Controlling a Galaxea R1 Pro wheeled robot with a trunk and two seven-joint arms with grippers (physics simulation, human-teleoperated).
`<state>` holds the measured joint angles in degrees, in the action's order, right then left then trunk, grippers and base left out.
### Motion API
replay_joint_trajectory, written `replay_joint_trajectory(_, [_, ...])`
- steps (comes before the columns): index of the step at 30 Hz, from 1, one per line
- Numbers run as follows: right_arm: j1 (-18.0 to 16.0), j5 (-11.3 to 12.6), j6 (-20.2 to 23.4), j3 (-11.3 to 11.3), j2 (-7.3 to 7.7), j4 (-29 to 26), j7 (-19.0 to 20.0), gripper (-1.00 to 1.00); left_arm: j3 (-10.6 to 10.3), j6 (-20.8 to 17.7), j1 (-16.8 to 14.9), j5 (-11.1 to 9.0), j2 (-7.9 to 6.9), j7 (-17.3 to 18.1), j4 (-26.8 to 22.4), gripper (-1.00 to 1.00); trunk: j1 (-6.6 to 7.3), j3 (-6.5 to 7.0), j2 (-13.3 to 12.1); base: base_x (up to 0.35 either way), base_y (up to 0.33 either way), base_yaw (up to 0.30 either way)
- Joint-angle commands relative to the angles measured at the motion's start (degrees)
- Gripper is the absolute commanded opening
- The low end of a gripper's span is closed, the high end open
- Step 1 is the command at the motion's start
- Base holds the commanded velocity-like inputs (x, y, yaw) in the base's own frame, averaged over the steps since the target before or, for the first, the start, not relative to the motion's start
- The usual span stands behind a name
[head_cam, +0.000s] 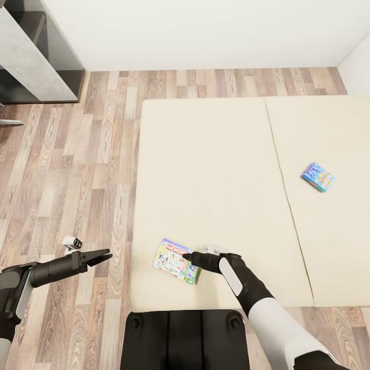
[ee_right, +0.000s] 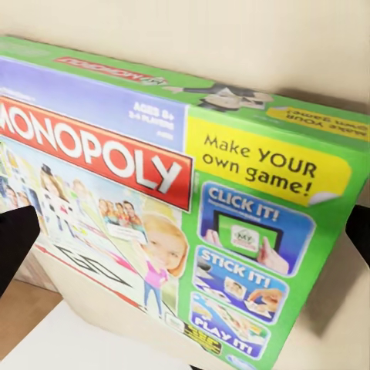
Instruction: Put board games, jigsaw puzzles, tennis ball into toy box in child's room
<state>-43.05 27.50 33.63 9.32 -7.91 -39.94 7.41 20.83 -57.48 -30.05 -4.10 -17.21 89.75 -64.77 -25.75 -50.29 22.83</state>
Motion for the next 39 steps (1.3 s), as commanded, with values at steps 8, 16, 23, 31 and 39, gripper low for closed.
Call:
replay_joint_trajectory(8, [-0.01,-0.08,0.21,-0.05,-0.02,-0.05,0.13,1.00,0.07,-0.61,-0.01,0.06,-0.05,0.25,-0.01,1.00,-0.03,-0.06,0.09,0.000,0.000,0.000])
replay_joint_trajectory(16, [-0.01,-0.08,0.21,-0.09,0.00,-0.05,0.13,1.00,0.09,-0.61,-0.01,0.06,-0.07,0.25,-0.01,1.00,-0.03,-0.06,0.09,0.000,0.028,0.000])
replay_joint_trajectory(23, [-0.01,-0.05,0.14,-0.09,-0.03,-0.05,0.10,1.00,0.09,-0.61,-0.01,0.06,-0.06,0.25,-0.01,1.00,-0.03,-0.06,0.09,0.000,0.054,0.000])
replay_joint_trajectory(31, [-0.01,-0.06,0.04,-0.09,-0.07,-0.05,0.09,1.00,0.09,-0.61,-0.01,0.06,-0.09,0.25,-0.01,1.00,-0.03,-0.06,0.09,0.000,0.003,0.000])
replay_joint_trajectory(39, [-0.01,-0.04,0.04,-0.09,-0.03,-0.05,0.11,1.00,0.09,-0.61,-0.01,0.06,-0.07,0.25,-0.01,1.00,-0.03,-0.06,0.09,0.000,0.000,0.000])
